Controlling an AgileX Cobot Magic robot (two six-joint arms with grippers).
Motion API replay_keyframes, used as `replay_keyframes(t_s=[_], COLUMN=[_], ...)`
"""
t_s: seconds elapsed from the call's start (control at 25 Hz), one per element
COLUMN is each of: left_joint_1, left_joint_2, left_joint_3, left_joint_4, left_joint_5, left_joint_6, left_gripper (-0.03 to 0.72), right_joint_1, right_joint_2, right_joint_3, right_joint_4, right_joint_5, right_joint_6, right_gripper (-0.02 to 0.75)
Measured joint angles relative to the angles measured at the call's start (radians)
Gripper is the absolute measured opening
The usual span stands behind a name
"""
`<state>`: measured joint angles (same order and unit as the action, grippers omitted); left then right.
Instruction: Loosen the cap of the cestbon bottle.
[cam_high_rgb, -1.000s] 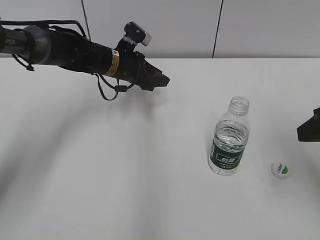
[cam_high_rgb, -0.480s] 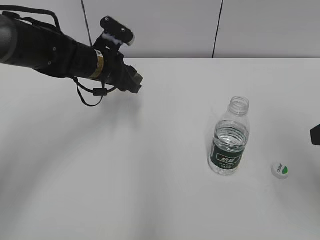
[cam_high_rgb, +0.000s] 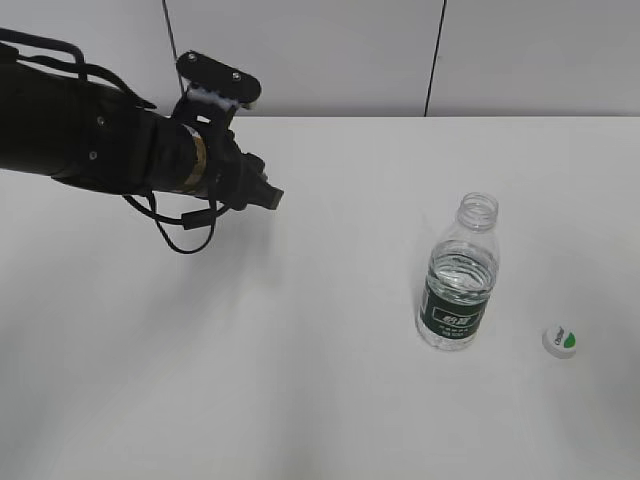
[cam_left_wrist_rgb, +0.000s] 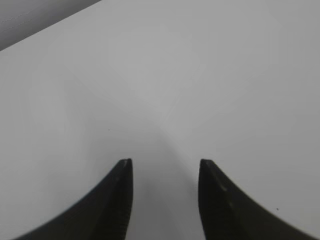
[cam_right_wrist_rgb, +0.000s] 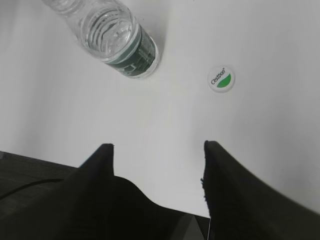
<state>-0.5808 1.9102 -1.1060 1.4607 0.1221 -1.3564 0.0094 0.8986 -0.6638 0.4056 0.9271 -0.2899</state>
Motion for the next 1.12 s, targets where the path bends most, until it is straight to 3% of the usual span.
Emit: replay_keyframes(t_s=[0.12, 0.32, 0.52, 0.72, 1.0, 1.12], left_joint_1=[-0.037, -0.094, -0.12, -0.172, -0.309, -0.331], left_joint_2=[-0.037, -0.092, -0.183, -0.346, -0.632, -0.755], left_joint_3=[0.015, 0.015, 0.015, 0.017, 0.126, 0.211], left_joint_4=[-0.22, -0.66, -0.936, -1.111, -1.169, -1.206], left_joint_5=[0.116, 0.378, 0.57, 0.666, 0.679, 0.684], left_joint_6=[0.155, 0.525, 0.73, 0.821, 0.84, 0.84], left_gripper=[0.335, 0.33, 0.293, 0.261, 0.258, 0.258], right_joint_1=[0.0, 0.0, 0.006, 0.061, 0.11, 0.111], right_joint_2=[-0.045, -0.155, -0.252, -0.373, -0.571, -0.641], right_joint_3=[0.0, 0.0, 0.0, 0.0, 0.0, 0.0], right_joint_4=[0.0, -0.002, -0.031, -0.103, -0.139, -0.139], right_joint_5=[0.058, 0.167, 0.263, 0.283, 0.288, 0.288], right_joint_6=[0.013, 0.055, 0.101, 0.166, 0.196, 0.197], right_gripper=[0.433, 0.433, 0.433, 0.43, 0.43, 0.43])
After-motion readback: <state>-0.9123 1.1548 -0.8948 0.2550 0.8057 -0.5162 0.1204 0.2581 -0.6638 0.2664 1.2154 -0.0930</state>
